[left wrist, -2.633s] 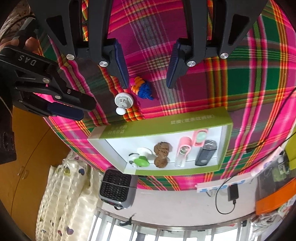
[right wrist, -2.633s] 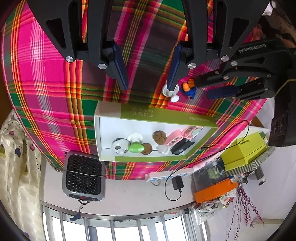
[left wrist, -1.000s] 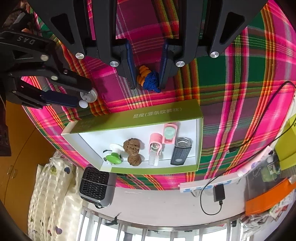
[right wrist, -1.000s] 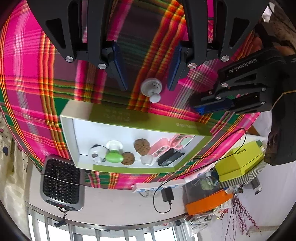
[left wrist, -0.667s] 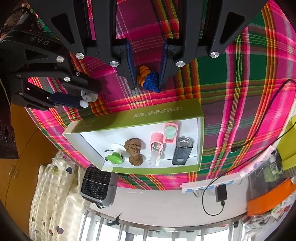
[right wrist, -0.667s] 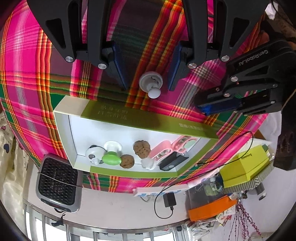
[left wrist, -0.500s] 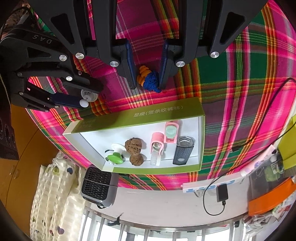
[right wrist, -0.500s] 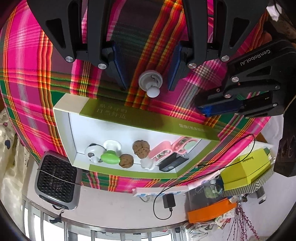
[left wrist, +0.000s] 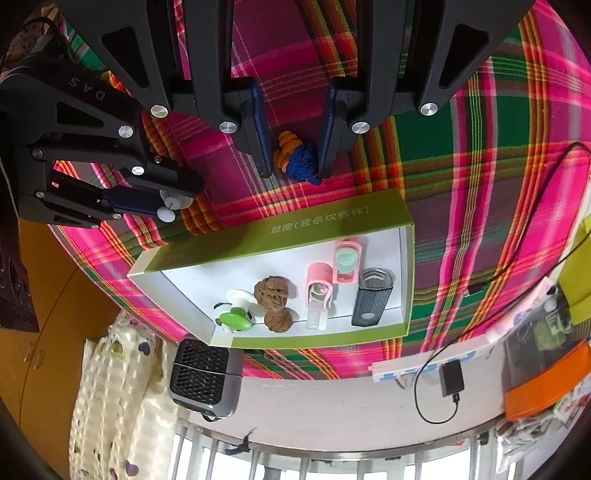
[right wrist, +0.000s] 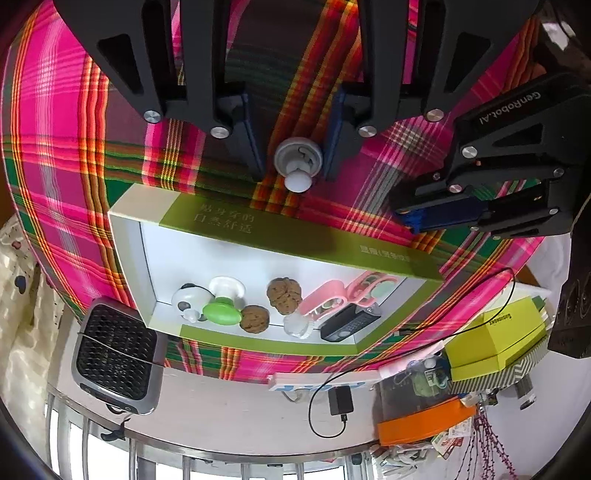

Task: Organize objects
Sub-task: 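Close the left tool on the blue-orange cone toy while the right tool grips the white knob toy, then lift the cone toy and white knob toy off the table with both tools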

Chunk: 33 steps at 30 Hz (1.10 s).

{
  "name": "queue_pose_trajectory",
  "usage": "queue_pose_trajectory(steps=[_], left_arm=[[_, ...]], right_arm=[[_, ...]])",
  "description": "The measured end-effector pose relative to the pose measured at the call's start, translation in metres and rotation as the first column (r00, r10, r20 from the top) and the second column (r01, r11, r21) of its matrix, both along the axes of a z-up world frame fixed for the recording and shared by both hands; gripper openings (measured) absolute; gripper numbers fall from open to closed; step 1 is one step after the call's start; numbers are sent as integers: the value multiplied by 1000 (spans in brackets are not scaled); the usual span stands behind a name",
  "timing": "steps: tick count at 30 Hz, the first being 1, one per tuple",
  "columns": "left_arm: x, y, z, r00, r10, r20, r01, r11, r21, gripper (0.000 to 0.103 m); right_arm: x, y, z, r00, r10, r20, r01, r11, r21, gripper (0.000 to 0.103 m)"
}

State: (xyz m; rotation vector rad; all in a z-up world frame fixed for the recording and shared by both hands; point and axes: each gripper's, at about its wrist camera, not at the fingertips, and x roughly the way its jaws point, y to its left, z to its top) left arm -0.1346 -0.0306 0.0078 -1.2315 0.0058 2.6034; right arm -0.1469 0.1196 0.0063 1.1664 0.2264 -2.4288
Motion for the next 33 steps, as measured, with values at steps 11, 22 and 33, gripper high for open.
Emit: queue_pose_trajectory(steps=[11, 22, 33], left_arm=[[1, 5, -1, 1000, 7, -7, -8, 999, -36, 23], [6, 2, 0, 999, 46, -3, -46, 999, -19, 23], [6, 4, 0, 998, 64, -1, -64, 998, -11, 23]], right_arm=[[-2, 4, 0, 1000, -17, 14, 18, 999, -37, 27], [2, 0, 1, 1000, 6, 8, -6, 1000, -23, 27], [3, 0, 2, 1000, 27, 1, -27, 999, -33, 27]])
